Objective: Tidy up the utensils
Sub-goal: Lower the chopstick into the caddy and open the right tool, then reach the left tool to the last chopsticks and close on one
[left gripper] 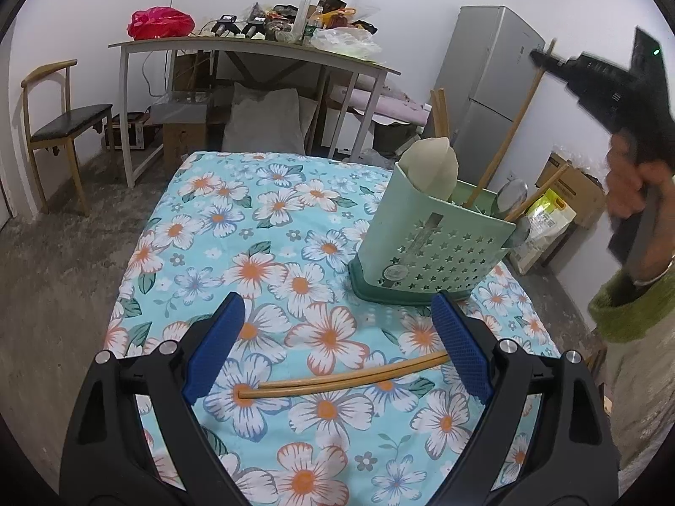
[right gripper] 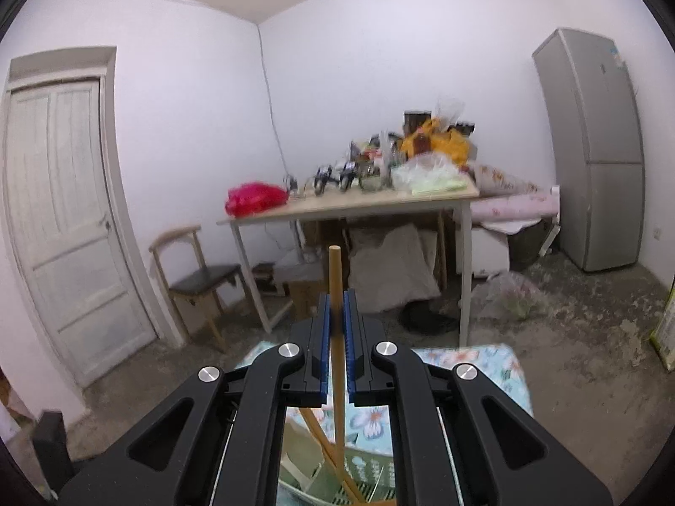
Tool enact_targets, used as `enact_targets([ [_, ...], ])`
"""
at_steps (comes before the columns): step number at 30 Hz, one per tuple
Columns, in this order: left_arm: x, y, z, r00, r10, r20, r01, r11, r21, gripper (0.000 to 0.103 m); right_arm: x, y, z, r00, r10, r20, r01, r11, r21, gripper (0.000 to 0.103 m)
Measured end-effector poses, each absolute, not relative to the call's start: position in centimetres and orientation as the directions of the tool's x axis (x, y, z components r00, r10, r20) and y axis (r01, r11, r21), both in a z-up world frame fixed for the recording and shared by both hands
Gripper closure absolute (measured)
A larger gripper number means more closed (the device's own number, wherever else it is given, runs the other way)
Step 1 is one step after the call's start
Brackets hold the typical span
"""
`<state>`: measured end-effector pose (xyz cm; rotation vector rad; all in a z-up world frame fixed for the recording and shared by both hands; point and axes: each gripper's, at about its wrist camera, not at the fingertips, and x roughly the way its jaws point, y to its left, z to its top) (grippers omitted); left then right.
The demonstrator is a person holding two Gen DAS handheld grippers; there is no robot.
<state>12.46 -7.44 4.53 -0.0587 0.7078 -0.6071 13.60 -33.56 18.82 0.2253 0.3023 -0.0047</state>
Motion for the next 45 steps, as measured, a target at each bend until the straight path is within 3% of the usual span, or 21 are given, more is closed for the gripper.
enact_targets([
  [5,12.4,-7.6,4.6,0.595,-0.542,-0.593,0.505,0.827,-0.249,0.017,14.9,-34.6,16.5,0.918,-0.007,-0.398,0.1,0.972,0.214,0.095],
  [6,12.4,-7.6,4.6,0.595,-0.542,-0.593,0.505,0.827,-0.249,0.017,14.8,-34.9,16.4,0.913,-0.03,-0.407,0.123,0.971,0.204,0.088],
  [7,12.4,-7.6,4.5,0.595,-0.542,-0.594,0.504,0.827,-0.249,0.017,14.7,-35.0,16.6,0.914,-0.04,-0.403,0.131,0.97,0.202,0.075],
  [10,12.4,-7.8,4.6,0.593,-0.541,-0.596,0.503,0.827,-0.25,0.017,13.4,-35.6,17.7,0.932,-0.067,-0.357,0.145,0.969,0.198,0.062],
  [16,12.3,-8.0,4.5,0.595,-0.538,-0.597,0.506,0.828,-0.241,0.017,10.2,-36.0,19.9,0.956,-0.114,-0.272,0.17,0.966,0.194,0.056],
  [23,12.4,-8.3,4.1,0.588,-0.523,-0.617,0.498,0.835,-0.233,0.017,5.0,-34.6,18.7,0.968,0.001,-0.252,0.066,0.964,0.256,0.054],
  [28,12.5,-8.5,3.2,0.597,-0.478,-0.644,0.483,0.855,-0.187,0.017,4.0,-32.3,14.0,0.919,0.091,-0.385,0.032,0.953,0.302,0.051],
  [38,13.0,-9.4,0.6,0.573,-0.398,-0.717,0.462,0.879,-0.119,0.017,5.0,-29.9,1.6,0.694,0.16,-0.702,0.189,0.9,0.392,0.049],
  [45,11.8,-10.6,-0.9,0.581,-0.362,-0.729,0.508,0.861,-0.023,0.017,5.7,-31.0,-1.1,0.627,0.177,-0.759,0.275,0.861,0.428,0.049],
])
